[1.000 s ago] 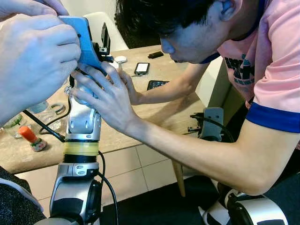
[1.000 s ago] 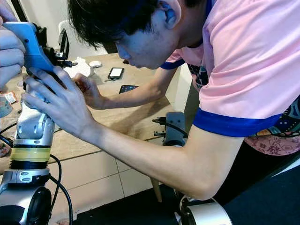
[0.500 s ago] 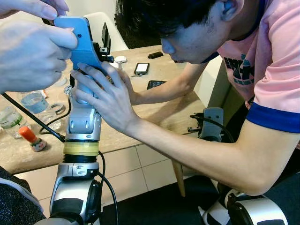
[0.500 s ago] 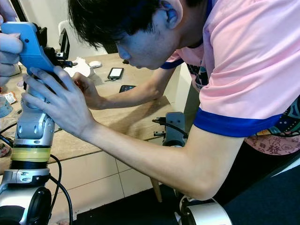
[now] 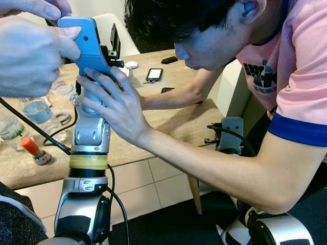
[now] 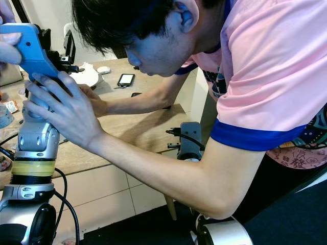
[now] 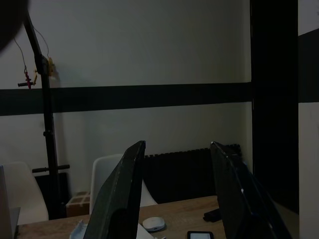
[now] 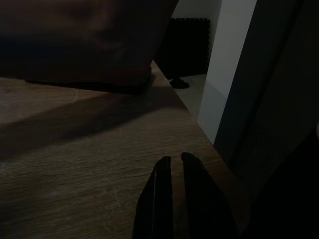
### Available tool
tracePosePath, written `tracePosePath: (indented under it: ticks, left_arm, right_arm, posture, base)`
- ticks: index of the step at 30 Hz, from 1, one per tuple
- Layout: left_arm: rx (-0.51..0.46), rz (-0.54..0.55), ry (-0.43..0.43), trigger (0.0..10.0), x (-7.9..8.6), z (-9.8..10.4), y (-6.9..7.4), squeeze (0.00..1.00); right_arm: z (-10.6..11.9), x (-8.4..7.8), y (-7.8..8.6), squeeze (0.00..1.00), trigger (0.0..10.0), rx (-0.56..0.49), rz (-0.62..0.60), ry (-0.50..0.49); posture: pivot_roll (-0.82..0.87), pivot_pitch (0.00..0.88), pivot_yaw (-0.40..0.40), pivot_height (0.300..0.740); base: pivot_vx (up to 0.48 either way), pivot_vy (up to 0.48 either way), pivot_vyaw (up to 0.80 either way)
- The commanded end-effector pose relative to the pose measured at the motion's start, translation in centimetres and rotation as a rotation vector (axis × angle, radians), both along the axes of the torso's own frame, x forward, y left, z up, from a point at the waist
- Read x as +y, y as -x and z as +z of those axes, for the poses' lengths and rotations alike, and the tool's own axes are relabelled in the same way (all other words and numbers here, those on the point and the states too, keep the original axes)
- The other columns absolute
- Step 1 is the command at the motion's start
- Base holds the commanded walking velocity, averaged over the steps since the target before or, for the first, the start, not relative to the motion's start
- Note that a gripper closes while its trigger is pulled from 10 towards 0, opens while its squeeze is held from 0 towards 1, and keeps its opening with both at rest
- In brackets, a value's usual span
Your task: Restocking fridge
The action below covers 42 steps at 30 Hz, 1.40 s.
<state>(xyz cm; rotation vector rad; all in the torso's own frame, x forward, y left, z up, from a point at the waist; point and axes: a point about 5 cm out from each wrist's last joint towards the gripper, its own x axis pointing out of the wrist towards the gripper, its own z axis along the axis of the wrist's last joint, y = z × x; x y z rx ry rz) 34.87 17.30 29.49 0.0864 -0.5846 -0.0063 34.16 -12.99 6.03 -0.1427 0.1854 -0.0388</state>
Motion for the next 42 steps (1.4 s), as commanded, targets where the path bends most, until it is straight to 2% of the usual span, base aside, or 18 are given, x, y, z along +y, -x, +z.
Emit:
tracePosePath:
  ticks: [1,42]
  left_arm:
    - [0.017,0.003,-0.019,10.0,0.04,-0.25,-0.04,0.00]
    - [0.018,0.001,-0.015,10.0,-0.11,-0.46,0.02,0.00]
  right_arm:
    - [-0.35,0.06,0.17,0.00,10.0,0.016,-0.005,-0.004]
    - [-0.77,-0.07,0.40,0.00,10.0,0.035,-0.003,0.000]
  posture:
    - [0.06,0.000,0.047,0.740]
    - [0.06,0.000,0.040,0.740]
  base:
    - [0.000,0.000,0.00]
    - [0.000,0.000,0.00]
